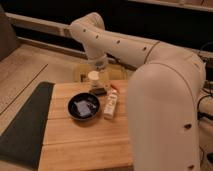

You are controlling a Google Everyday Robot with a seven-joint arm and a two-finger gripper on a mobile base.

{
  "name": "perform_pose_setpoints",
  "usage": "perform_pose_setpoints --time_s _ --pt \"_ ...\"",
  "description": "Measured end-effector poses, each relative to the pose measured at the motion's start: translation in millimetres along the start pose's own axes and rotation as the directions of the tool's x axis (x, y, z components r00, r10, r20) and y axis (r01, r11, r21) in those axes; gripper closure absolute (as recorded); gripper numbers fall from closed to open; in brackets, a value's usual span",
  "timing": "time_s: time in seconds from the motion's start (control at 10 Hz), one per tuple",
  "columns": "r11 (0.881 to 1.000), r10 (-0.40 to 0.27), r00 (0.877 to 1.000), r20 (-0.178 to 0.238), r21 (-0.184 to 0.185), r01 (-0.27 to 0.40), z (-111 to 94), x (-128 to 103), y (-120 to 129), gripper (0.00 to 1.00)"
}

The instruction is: Place the eraser in the ceramic cup

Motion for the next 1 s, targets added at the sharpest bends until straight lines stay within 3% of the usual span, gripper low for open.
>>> perform_pose_setpoints --time_s 0.1,0.3,0.5,0.7,0.8,0.9,1.0 --pt "1.0 0.001 0.999 -0.054 0.013 0.0 15 6 -12 0.35" --pt "0.998 -0.013 0.996 -0.084 0.056 0.017 37 6 -43 0.35" --pt "0.989 -0.051 0.999 -0.012 0.139 0.053 44 -7 -78 0.35" --pt "0.953 -0.164 0.983 0.087 0.27 0.135 35 -29 -116 0.35" --pt "0.936 -0.213 0.97 0.119 0.308 0.168 32 -36 -123 0.35" --pt "0.914 -0.275 0.948 0.161 0.349 0.206 31 -46 -130 0.35" --pt "0.896 -0.333 0.918 0.214 0.376 0.237 32 -60 -129 0.35"
